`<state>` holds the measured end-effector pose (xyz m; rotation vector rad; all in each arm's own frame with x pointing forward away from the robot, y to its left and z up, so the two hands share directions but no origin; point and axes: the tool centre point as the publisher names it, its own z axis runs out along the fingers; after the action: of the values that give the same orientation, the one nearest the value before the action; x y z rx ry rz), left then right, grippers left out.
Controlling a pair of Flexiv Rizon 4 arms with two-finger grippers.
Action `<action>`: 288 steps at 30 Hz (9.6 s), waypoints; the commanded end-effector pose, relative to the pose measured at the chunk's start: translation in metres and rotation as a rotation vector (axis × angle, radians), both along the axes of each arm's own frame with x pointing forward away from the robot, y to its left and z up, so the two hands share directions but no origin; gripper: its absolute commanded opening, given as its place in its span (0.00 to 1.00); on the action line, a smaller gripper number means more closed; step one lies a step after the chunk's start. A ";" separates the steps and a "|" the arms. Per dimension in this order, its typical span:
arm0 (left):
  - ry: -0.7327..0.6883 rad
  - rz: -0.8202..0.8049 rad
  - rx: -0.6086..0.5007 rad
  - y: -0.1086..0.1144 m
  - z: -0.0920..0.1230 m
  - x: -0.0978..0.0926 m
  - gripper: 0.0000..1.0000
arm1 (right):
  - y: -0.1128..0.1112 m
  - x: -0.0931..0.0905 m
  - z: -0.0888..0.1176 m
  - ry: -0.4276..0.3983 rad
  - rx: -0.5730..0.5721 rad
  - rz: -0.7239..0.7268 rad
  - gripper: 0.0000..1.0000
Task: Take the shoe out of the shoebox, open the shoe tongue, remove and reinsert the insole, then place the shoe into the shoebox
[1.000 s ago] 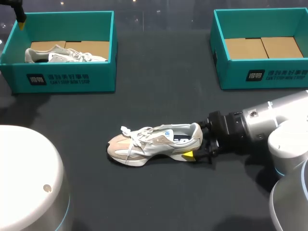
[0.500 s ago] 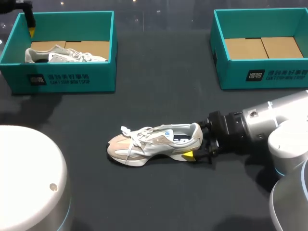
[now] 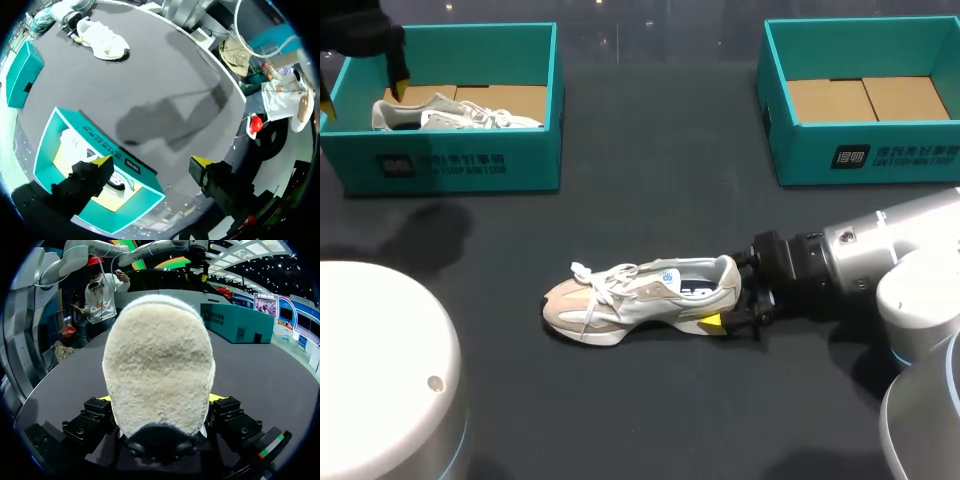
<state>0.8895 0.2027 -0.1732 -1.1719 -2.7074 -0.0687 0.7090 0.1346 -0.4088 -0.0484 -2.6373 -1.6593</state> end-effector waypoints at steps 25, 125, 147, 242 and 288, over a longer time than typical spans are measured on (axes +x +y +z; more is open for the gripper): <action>0.079 0.934 -0.147 -0.020 -0.006 -0.040 1.00 | 0.004 -0.002 -0.003 -0.001 -0.003 -0.001 0.00; -0.474 2.354 0.315 -0.405 -0.127 -0.201 1.00 | 0.004 -0.002 -0.003 -0.001 -0.003 -0.001 0.00; -0.668 2.379 0.410 -0.412 -0.164 -0.188 1.00 | 0.004 -0.002 -0.003 -0.001 -0.003 -0.001 0.00; 0.039 2.384 0.368 -0.290 -0.098 -0.184 0.00 | 0.004 -0.002 -0.003 -0.001 -0.003 -0.001 0.00; -0.325 2.237 0.260 -0.242 -0.178 -0.195 0.45 | 0.004 -0.002 -0.003 -0.001 -0.003 -0.001 0.00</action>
<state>0.6947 -0.0367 -0.3478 2.0966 -2.3607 -0.2106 0.7085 0.1362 -0.4088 -0.0486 -2.6369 -1.6605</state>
